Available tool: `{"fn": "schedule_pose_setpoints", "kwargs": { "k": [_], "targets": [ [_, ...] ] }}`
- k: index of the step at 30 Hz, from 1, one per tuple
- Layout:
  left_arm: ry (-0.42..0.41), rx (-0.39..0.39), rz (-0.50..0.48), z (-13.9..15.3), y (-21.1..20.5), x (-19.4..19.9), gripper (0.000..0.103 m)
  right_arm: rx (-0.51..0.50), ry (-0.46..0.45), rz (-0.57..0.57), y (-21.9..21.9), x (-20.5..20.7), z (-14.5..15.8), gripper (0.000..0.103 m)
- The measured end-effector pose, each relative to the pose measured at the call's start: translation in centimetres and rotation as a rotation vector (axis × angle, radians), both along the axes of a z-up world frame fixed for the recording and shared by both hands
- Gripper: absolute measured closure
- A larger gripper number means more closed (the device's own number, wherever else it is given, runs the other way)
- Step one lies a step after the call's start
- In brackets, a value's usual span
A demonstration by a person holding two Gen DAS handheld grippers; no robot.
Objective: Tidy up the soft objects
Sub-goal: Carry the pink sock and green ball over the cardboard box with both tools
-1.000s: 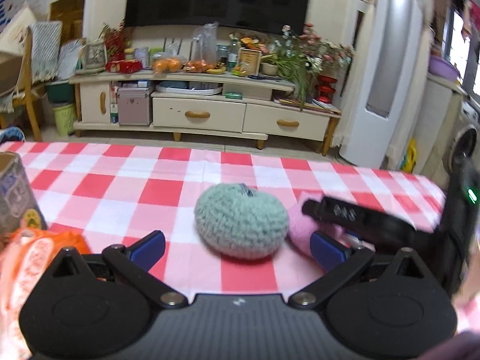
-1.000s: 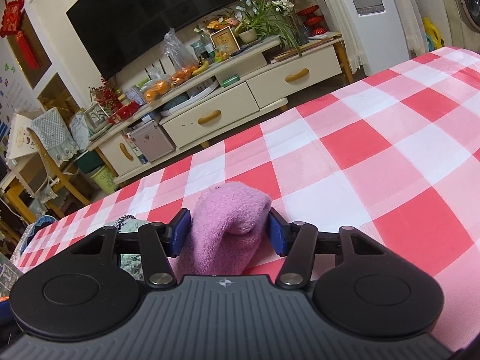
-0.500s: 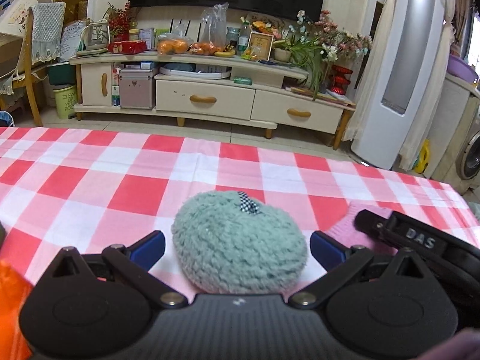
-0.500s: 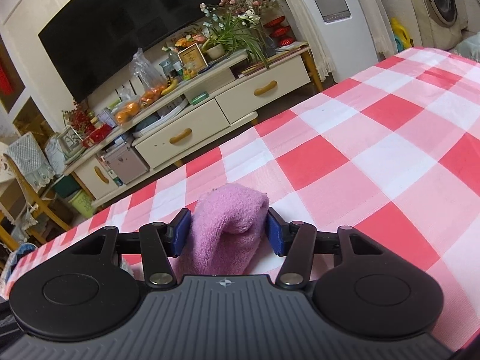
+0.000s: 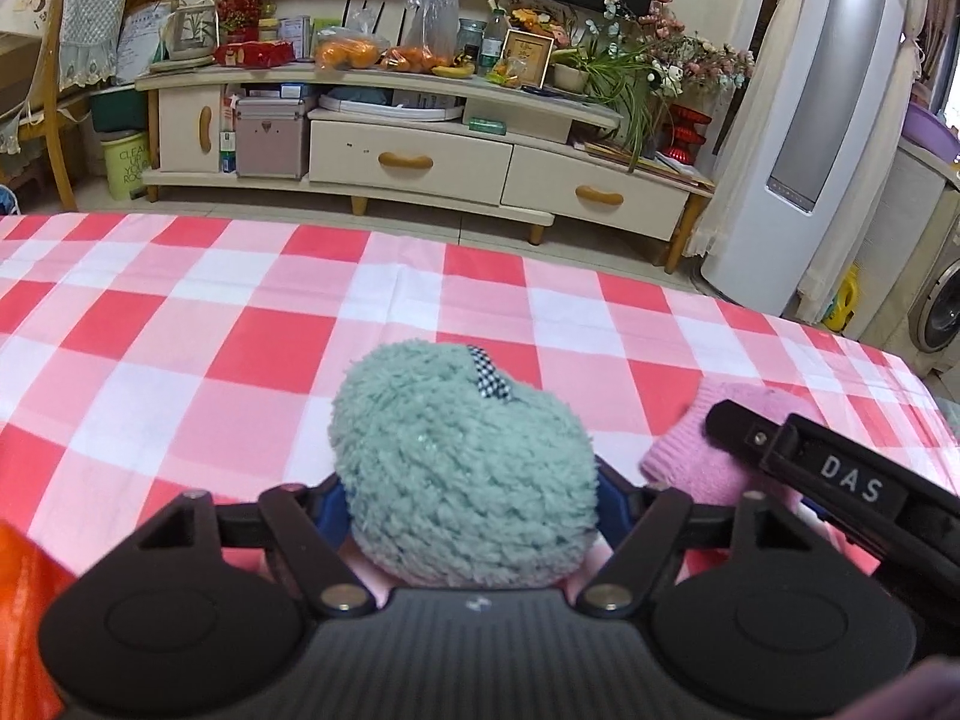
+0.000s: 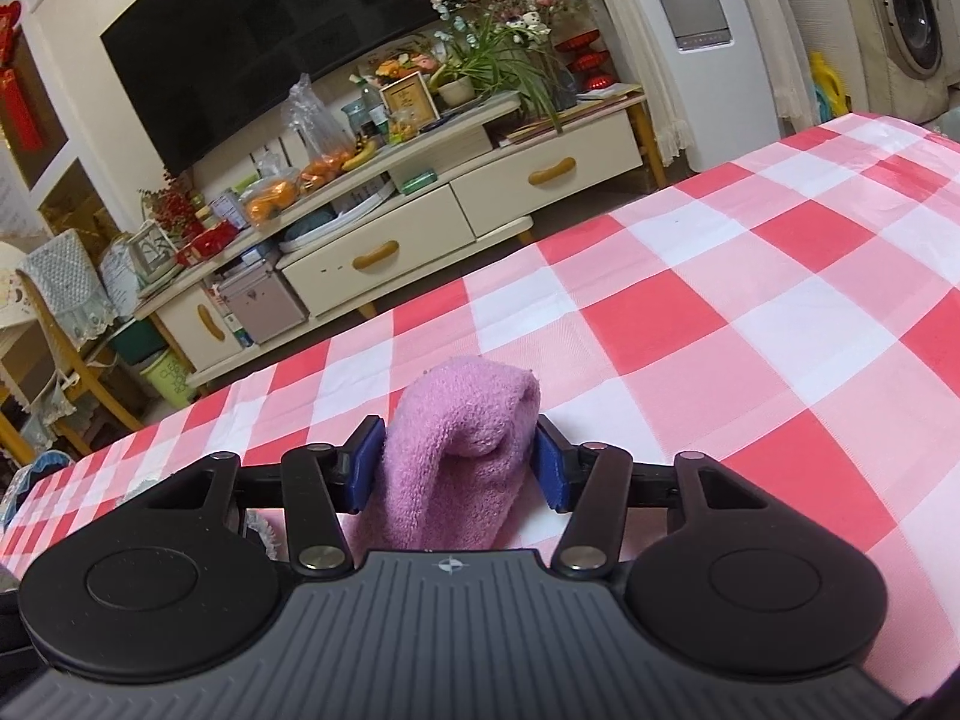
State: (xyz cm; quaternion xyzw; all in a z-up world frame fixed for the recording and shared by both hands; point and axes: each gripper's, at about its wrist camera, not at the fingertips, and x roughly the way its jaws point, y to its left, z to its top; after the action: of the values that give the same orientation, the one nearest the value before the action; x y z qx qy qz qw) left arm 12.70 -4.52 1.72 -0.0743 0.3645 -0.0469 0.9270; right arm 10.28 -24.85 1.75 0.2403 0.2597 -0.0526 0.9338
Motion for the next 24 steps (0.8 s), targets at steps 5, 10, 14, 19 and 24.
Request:
{"fn": "schedule_pose_setpoints", "kwargs": {
  "k": [5,10,14,19,24],
  "targets": [
    [0.012,-0.005,-0.006,0.1,0.7,-1.9,0.030,-0.027,-0.002,0.045,0.3,-0.5,0.1,0.041],
    [0.020,-0.007,-0.019,0.1,1.0,-4.5,0.030,-0.046,-0.013,0.077,0.0,-1.8,0.3,0.044],
    [0.027,0.000,-0.038,0.1,1.2,-6.7,0.030,-0.054,-0.023,0.075,-0.2,-3.4,0.4,0.045],
    [0.039,0.003,-0.061,0.3,1.5,-9.7,0.030,-0.052,-0.014,0.060,-0.2,-5.5,0.3,0.045],
    [0.043,0.009,-0.087,0.3,1.8,-12.7,0.030,-0.045,0.007,0.040,0.1,-7.8,0.5,0.045]
  ]
}}
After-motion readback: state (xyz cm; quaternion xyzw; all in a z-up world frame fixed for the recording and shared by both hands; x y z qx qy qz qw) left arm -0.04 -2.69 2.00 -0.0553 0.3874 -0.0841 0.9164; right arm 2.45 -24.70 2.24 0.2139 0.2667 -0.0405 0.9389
